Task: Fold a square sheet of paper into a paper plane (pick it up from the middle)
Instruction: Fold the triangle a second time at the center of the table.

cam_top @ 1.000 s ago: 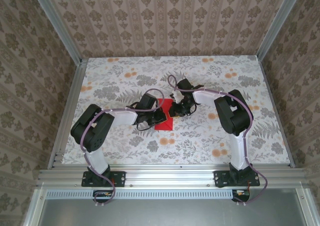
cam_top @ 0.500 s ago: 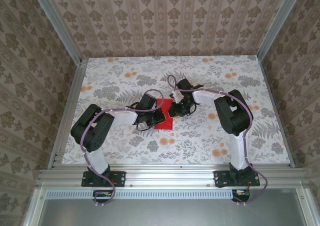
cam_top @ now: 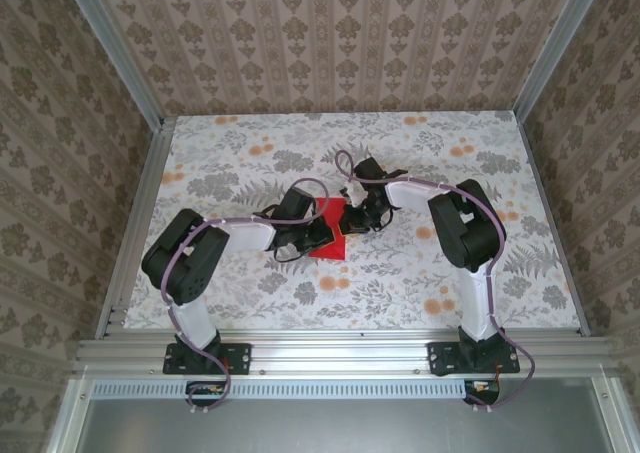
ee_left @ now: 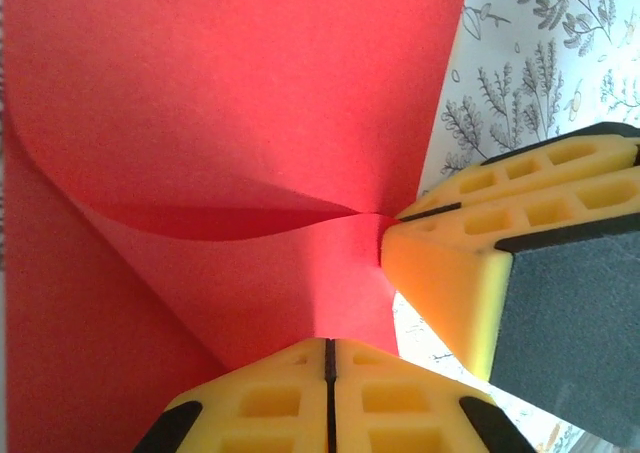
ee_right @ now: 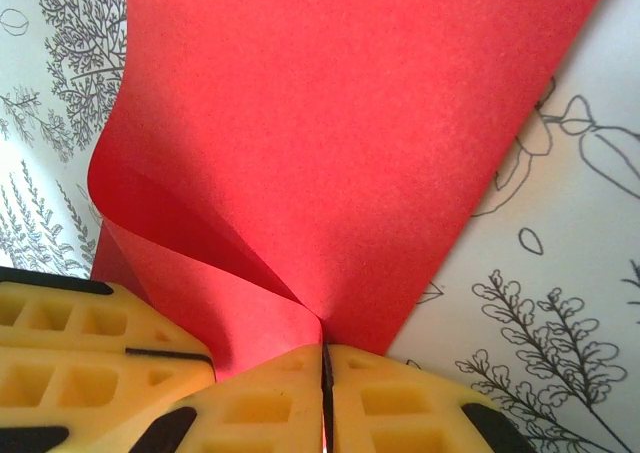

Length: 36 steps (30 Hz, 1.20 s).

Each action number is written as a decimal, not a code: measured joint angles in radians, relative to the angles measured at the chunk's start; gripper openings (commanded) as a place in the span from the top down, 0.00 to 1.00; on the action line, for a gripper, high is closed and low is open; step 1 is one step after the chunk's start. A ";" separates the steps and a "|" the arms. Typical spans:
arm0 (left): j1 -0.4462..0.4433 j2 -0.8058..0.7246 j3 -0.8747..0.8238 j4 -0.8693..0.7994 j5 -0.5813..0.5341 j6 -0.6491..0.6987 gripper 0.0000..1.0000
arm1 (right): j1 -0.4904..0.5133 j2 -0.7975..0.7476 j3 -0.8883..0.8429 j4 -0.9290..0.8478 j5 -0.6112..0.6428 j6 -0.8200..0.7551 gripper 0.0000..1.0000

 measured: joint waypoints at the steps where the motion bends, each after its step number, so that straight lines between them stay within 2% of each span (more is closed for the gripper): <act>1: 0.000 0.002 0.000 0.002 0.001 0.000 0.91 | 0.000 0.000 0.000 0.000 0.000 0.001 0.90; 13: 0.000 0.011 0.000 0.004 0.005 0.000 0.88 | 0.000 -0.006 -0.001 0.000 0.000 0.007 0.90; 20: -0.001 0.003 -0.007 0.019 0.011 0.008 0.73 | 0.000 -0.012 -0.008 0.001 0.003 0.007 0.90; 25: -0.001 -0.037 -0.047 0.021 0.011 0.011 0.66 | 0.001 -0.012 -0.008 0.001 0.005 0.007 0.90; 30: -0.001 -0.054 -0.066 -0.003 0.005 0.012 0.66 | 0.002 -0.014 -0.010 0.002 0.011 0.007 0.90; 36: -0.001 -0.055 -0.066 -0.017 -0.005 0.018 0.72 | 0.002 -0.022 -0.017 0.009 0.023 0.007 0.90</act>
